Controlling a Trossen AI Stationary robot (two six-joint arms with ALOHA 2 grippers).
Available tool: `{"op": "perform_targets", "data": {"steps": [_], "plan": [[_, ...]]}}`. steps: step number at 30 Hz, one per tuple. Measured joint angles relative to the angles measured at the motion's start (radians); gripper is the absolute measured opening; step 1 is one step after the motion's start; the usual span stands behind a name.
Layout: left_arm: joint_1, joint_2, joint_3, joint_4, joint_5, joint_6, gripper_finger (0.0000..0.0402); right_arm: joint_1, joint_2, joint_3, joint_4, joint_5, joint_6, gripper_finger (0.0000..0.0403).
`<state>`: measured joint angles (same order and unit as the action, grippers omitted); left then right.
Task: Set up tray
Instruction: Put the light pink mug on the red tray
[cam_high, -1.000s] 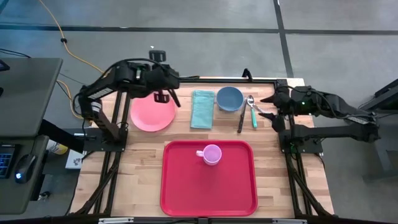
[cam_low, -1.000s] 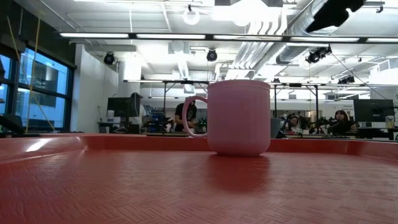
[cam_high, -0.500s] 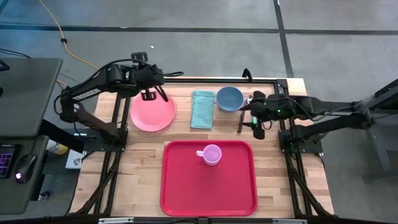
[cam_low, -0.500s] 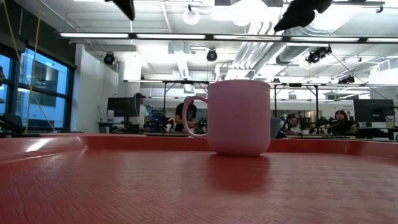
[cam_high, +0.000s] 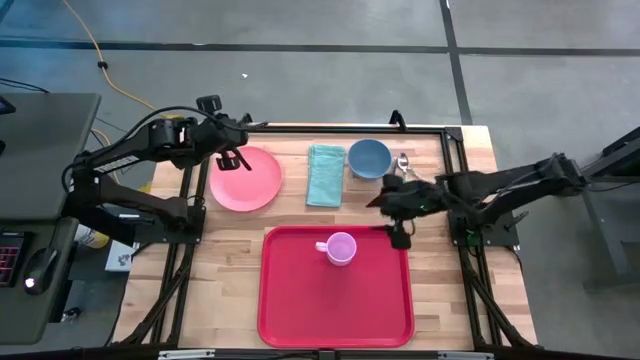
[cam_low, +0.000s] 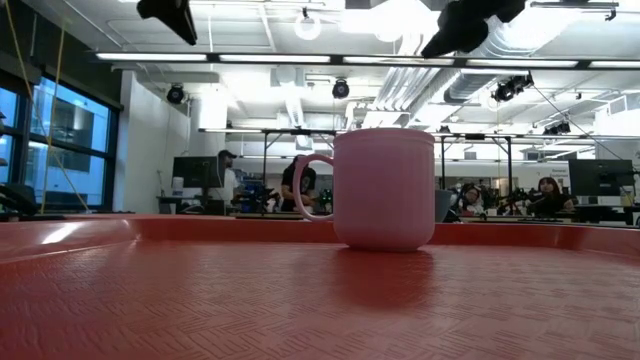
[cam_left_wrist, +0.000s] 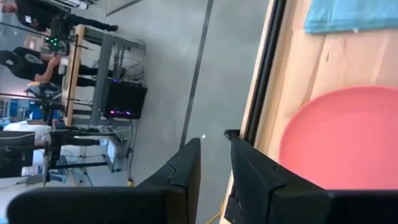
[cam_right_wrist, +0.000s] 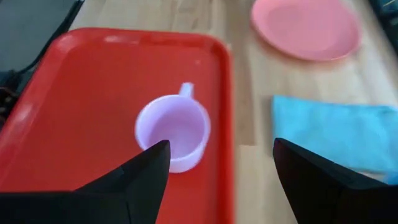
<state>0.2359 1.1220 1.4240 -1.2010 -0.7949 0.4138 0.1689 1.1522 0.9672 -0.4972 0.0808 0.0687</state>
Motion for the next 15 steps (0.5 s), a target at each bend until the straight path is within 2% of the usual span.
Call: {"op": "perform_targets", "data": {"steps": [10,15], "plan": [[0.0,-0.021,-0.038,0.03,0.004,0.0,0.0117,0.088,0.144,0.009,0.02,-0.025,0.024,0.0266],[0.0,-0.022,-0.038,0.031,0.005,0.0,0.0117,0.112,0.247,0.118,-0.078,-0.016,-0.038,0.0266]]}}
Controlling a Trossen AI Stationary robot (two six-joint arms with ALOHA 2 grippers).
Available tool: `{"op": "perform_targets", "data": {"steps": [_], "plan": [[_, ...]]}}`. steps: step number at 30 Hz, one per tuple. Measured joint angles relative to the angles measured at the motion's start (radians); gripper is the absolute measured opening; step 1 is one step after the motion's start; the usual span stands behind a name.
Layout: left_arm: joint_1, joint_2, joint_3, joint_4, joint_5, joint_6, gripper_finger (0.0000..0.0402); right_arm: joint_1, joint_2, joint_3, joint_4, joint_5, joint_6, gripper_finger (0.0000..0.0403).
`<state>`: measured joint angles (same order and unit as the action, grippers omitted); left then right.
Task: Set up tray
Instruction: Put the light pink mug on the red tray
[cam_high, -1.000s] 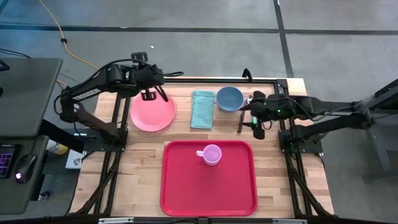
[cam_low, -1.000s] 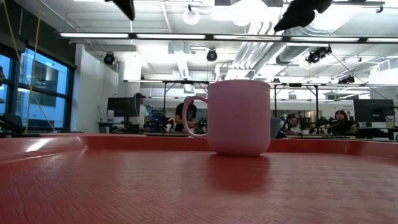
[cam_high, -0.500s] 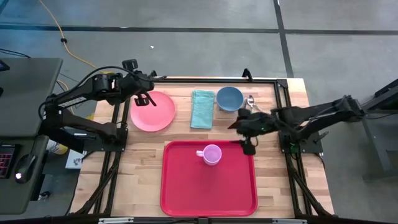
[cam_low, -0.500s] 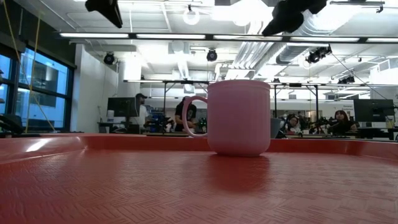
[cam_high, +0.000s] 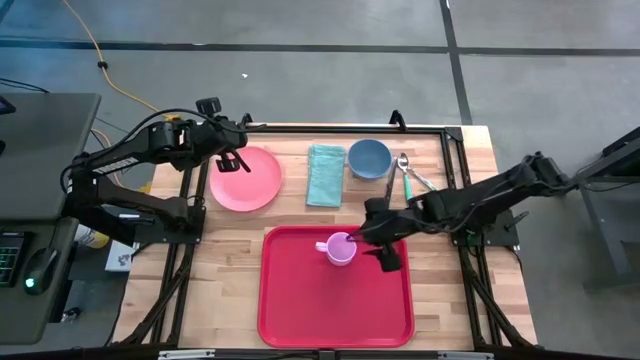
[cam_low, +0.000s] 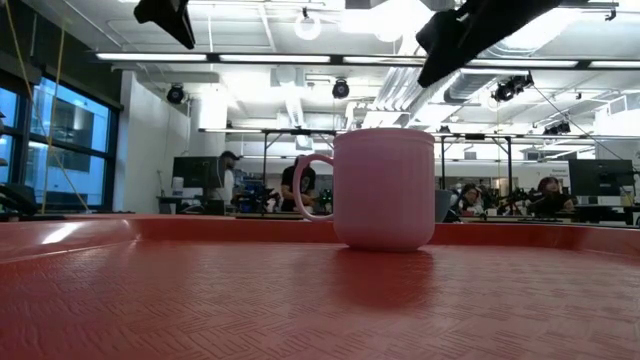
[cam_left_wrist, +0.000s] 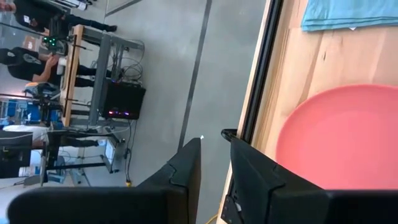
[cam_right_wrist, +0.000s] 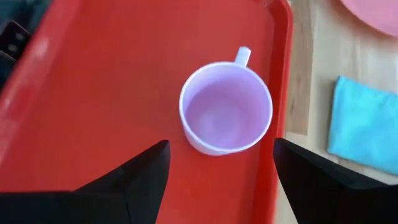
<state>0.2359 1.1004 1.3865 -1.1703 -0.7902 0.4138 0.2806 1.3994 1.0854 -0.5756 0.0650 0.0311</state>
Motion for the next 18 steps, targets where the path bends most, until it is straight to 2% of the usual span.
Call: {"op": "perform_targets", "data": {"steps": [4,10,14,18], "plan": [[0.0,0.0,0.0,-0.001,0.0,0.0,0.0117,0.009,0.118,0.176,-0.191,0.048,-0.081,0.0266],[0.0,0.0,0.0,-0.001,0.012,0.0,0.0117,0.007,0.263,0.386,-0.406,0.048,-0.178,0.0266],[0.0,0.0,0.0,-0.002,0.018,0.0,0.0117,0.005,0.342,0.449,-0.482,-0.017,-0.194,0.0266],[0.0,0.0,0.0,-0.003,0.018,0.0,0.0117,0.006,0.393,0.457,-0.505,-0.085,-0.193,0.0266]]}}
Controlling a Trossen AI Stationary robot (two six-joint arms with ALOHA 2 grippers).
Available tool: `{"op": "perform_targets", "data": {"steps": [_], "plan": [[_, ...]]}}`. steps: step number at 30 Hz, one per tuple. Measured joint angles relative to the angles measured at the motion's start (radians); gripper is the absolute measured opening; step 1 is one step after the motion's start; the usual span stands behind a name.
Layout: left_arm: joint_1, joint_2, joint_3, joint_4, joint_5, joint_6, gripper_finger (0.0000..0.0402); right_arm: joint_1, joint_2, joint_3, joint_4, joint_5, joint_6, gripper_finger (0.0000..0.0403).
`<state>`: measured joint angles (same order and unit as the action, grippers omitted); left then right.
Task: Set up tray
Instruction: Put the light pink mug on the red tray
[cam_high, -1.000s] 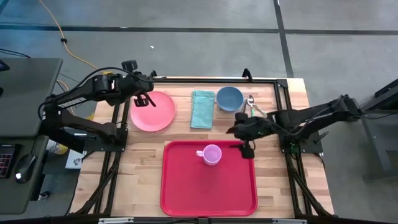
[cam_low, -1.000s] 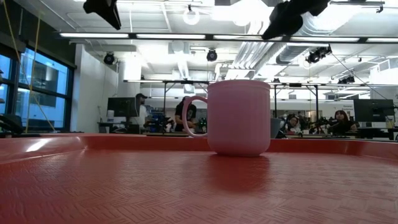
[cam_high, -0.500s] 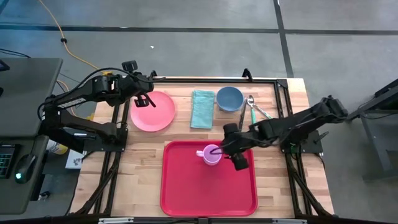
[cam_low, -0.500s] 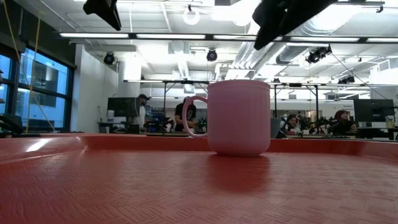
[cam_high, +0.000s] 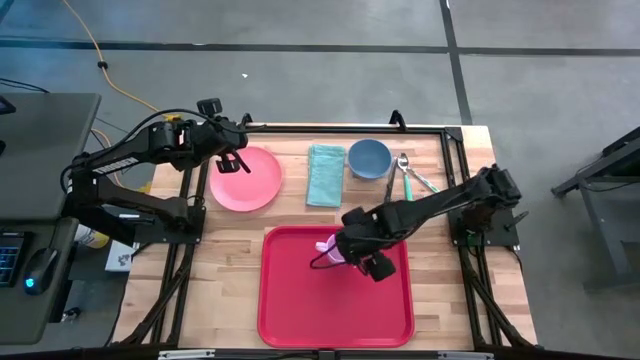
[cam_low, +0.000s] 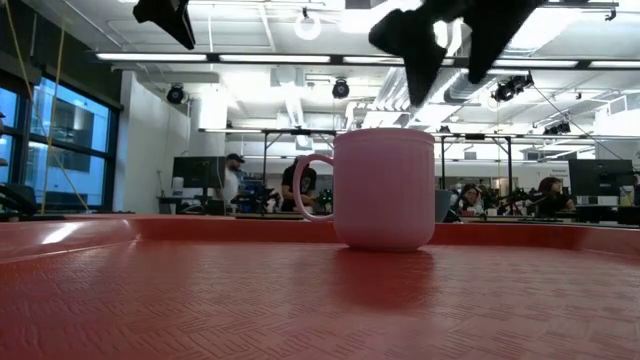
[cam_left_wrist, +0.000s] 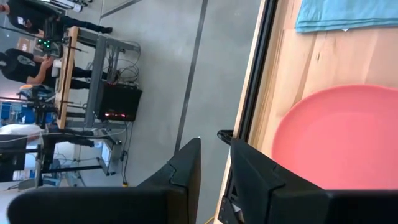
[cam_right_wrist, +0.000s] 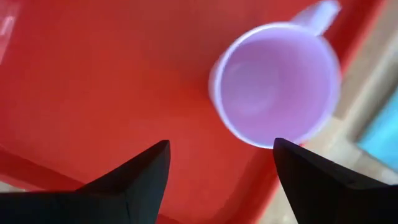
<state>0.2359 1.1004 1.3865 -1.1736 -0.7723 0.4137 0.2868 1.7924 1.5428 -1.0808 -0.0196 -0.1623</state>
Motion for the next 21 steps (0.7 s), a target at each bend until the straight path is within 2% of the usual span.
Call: {"op": "perform_targets", "data": {"steps": [16,21], "plan": [[0.0,0.0,0.0,-0.003,-0.001,0.0,0.0117,0.002,0.034,-0.003,0.124,0.016,-0.042,0.0266],[0.0,0.001,0.0,-0.004,-0.001,0.0,0.0117,0.002,0.074,-0.003,0.145,-0.016,-0.049,0.0266]]}}
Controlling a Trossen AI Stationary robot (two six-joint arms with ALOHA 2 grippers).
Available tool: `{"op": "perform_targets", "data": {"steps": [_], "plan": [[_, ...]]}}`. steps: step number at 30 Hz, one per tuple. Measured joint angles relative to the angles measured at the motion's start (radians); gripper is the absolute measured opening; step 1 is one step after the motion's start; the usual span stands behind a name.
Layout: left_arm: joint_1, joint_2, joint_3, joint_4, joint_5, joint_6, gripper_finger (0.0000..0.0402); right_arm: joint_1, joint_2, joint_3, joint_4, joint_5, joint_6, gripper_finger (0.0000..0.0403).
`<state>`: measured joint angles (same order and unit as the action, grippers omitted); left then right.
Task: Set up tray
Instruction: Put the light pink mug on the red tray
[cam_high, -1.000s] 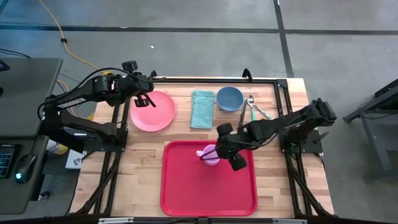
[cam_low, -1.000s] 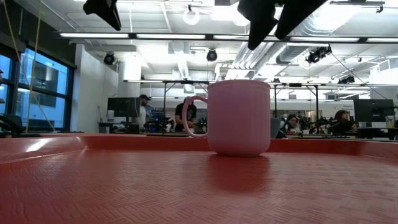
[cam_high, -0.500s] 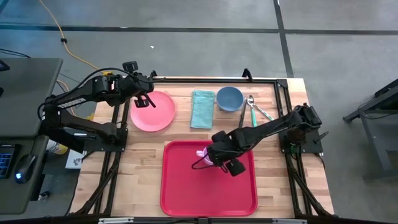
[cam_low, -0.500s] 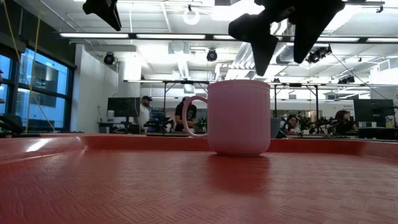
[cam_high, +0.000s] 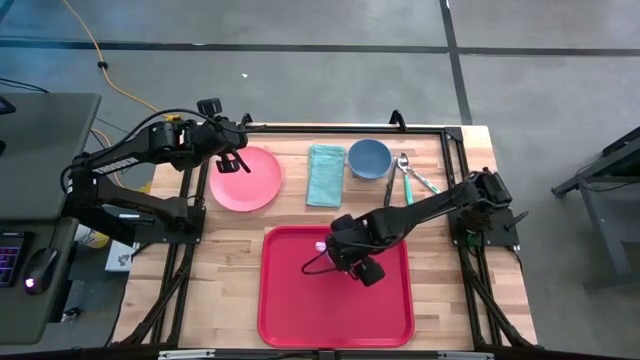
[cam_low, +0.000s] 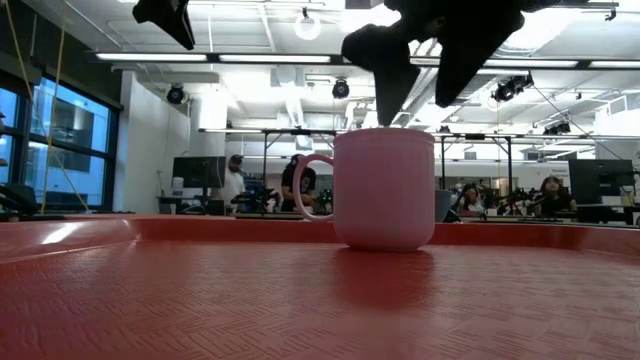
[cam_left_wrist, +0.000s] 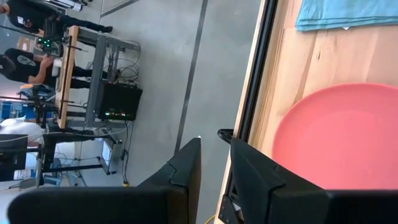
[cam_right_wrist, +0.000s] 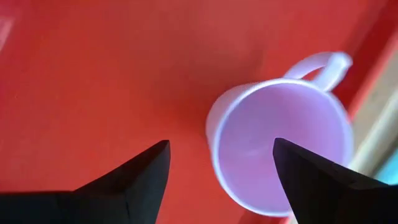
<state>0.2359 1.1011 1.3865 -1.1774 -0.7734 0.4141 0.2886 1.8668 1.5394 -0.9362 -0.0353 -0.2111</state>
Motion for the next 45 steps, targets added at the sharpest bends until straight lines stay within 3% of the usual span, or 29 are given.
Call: {"op": "perform_targets", "data": {"steps": [10,22,33,45], "plan": [[0.0,0.0,0.0,0.0,0.0,0.0,0.0117,0.0,0.037,0.0,-0.004,0.032,-0.007,0.0248],[0.0,0.0,0.0,-0.001,0.0,0.0,0.0117,0.0,0.037,0.0,-0.023,0.019,-0.007,0.0107],[0.0,0.0,0.0,-0.003,0.0,0.0,0.0117,-0.001,0.037,0.0,-0.045,-0.009,-0.008,0.0009],[0.0,0.0,0.0,-0.003,-0.001,0.0,0.0117,0.0,0.037,0.0,-0.13,0.003,0.028,0.0002]]}}
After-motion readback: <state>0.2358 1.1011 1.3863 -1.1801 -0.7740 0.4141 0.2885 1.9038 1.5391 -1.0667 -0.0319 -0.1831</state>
